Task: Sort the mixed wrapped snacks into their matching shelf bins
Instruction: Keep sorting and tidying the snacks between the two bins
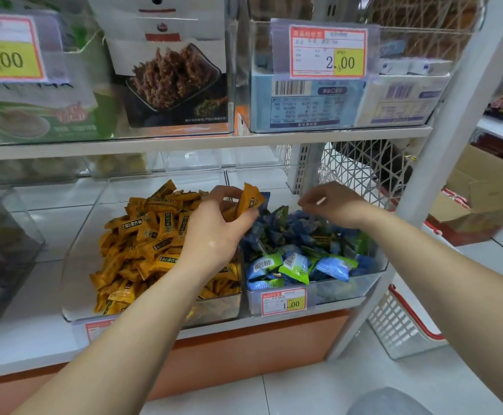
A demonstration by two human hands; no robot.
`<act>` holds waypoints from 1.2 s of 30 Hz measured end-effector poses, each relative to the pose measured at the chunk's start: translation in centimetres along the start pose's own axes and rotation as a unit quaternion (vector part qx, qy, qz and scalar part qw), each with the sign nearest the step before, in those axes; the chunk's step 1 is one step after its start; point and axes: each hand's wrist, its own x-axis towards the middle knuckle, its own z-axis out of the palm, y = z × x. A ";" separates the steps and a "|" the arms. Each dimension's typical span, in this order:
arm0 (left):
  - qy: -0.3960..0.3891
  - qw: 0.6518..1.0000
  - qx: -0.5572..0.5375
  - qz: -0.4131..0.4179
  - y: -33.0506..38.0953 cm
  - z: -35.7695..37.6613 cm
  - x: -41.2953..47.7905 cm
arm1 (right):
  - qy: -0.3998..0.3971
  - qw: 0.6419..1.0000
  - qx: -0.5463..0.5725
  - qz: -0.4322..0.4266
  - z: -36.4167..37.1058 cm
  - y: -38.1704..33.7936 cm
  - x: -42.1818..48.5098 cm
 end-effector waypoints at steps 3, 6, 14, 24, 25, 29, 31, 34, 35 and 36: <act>-0.007 1.000 0.023 -0.001 -0.4 -0.2 0.1 | -0.113 0.981 -0.155 0.039 0.4 1.9 1.1; -0.011 1.000 0.024 -0.006 -0.6 0.1 0.3 | -0.182 0.955 -0.226 0.056 1.1 1.5 1.8; -0.032 0.999 0.025 -0.012 -0.8 0.0 0.2 | -0.223 0.937 -0.259 0.067 0.9 0.5 1.3; -0.040 0.999 0.023 -0.021 -0.5 -0.5 -0.2 | -0.113 0.969 -0.214 0.045 -0.1 -0.1 0.1; -0.038 0.999 0.018 -0.025 -0.4 -0.6 -0.2 | -0.063 0.981 -0.180 0.031 -0.2 -0.4 -0.1; -0.035 0.995 -0.078 -0.051 0.3 -0.8 -0.4 | 0.118 0.988 0.092 -0.029 0.3 -3.4 -1.9; -0.015 0.991 -0.118 -0.057 0.7 -0.9 -0.3 | 0.129 0.960 0.243 -0.059 1.2 -5.8 -3.0; 0.019 0.981 -0.184 -0.063 1.4 -1.1 -0.4 | 0.096 0.920 0.369 -0.087 2.7 -9.1 -3.9; 0.023 0.973 -0.221 -0.068 1.5 -1.2 -0.4 | 0.091 0.916 0.379 -0.093 3.3 -10.0 -4.0; 0.030 0.965 -0.251 -0.070 1.6 -1.5 -0.4 | 0.088 0.915 0.383 -0.093 3.8 -10.9 -3.9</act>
